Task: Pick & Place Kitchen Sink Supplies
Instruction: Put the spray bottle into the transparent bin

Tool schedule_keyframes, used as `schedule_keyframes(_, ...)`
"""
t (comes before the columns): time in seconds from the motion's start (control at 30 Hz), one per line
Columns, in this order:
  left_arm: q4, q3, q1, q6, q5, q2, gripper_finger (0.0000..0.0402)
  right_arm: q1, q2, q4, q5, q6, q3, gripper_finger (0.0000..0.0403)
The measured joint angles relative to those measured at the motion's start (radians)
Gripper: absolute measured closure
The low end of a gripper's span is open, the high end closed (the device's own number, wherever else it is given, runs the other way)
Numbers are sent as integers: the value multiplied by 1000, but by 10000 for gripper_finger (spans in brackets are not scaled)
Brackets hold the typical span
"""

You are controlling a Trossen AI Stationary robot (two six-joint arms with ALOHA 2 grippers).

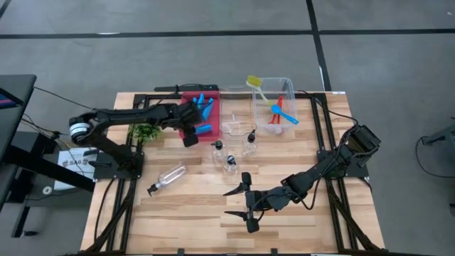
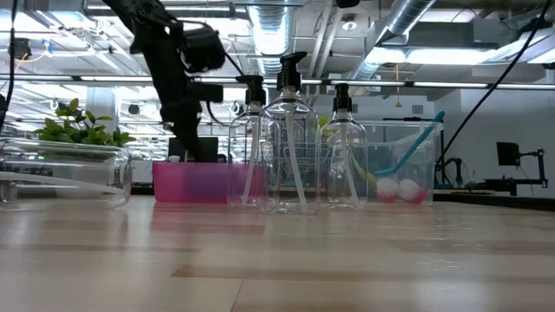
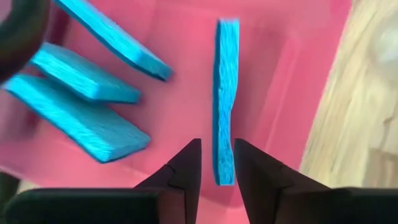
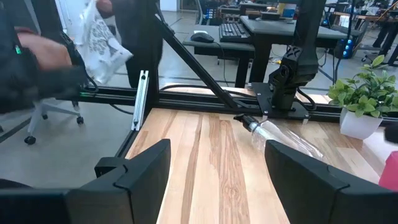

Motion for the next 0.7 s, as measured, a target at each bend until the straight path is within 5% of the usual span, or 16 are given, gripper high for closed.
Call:
schedule_keyframes(0.43,-6,0,-84,-140,14,-332,282,0,0,-1,0,-26,0,148)
schedule_keyframes(0.7,168,-108,-368,-401,95,-550,282,24,-11,28,1,-4,0,148)
